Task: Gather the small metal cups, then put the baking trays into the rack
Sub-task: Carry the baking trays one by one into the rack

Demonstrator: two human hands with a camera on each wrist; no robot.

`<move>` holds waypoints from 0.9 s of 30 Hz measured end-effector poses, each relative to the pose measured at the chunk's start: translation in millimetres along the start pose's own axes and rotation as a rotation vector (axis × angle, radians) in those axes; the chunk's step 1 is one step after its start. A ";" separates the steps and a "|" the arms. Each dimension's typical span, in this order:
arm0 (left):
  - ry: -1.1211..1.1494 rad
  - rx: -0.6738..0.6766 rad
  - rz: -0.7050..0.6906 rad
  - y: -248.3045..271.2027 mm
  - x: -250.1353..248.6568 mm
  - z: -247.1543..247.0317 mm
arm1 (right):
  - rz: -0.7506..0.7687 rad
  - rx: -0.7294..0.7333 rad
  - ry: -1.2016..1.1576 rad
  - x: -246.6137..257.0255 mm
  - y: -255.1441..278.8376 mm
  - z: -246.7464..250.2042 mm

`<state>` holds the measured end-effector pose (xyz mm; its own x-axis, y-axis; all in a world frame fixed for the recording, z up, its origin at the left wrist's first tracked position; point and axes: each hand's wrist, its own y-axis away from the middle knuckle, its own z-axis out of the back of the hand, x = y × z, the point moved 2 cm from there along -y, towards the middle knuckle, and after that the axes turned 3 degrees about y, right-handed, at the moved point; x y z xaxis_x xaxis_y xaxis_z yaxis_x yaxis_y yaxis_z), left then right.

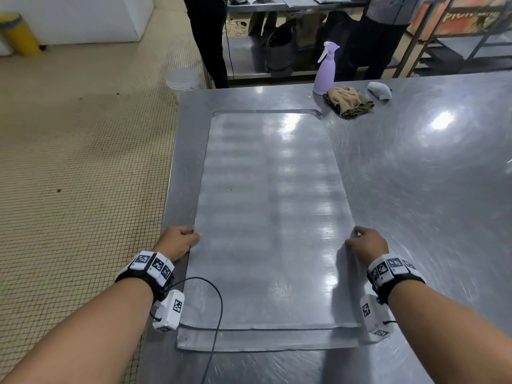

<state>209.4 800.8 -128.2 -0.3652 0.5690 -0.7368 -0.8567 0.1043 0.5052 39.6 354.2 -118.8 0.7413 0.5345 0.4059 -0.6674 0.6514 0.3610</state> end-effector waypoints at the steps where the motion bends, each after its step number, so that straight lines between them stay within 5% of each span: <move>1: -0.007 0.008 -0.005 0.2 2.4 -2.8 | -0.007 -0.002 -0.005 -1.6 -2.3 2.6; 9: -0.094 0.075 -0.054 19.8 -14.8 -41.9 | 0.068 0.091 -0.009 -29.8 -24.7 18.9; 14: -0.269 -0.007 -0.098 50.0 -33.7 -73.4 | 0.284 0.084 0.126 -39.9 5.7 16.0; 21: -0.636 -0.082 -0.081 133.9 -18.7 -148.7 | 0.521 0.154 0.239 -82.2 58.8 12.4; 27: -0.629 -0.151 -0.184 199.1 -1.4 -211.3 | 0.637 0.203 0.242 -122.6 71.3 17.1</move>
<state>-37.7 648.5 -121.5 0.0342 0.9246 -0.3795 -0.9430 0.1556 0.2942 -100.1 325.8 -128.5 0.1823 0.8979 0.4008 -0.9588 0.0721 0.2746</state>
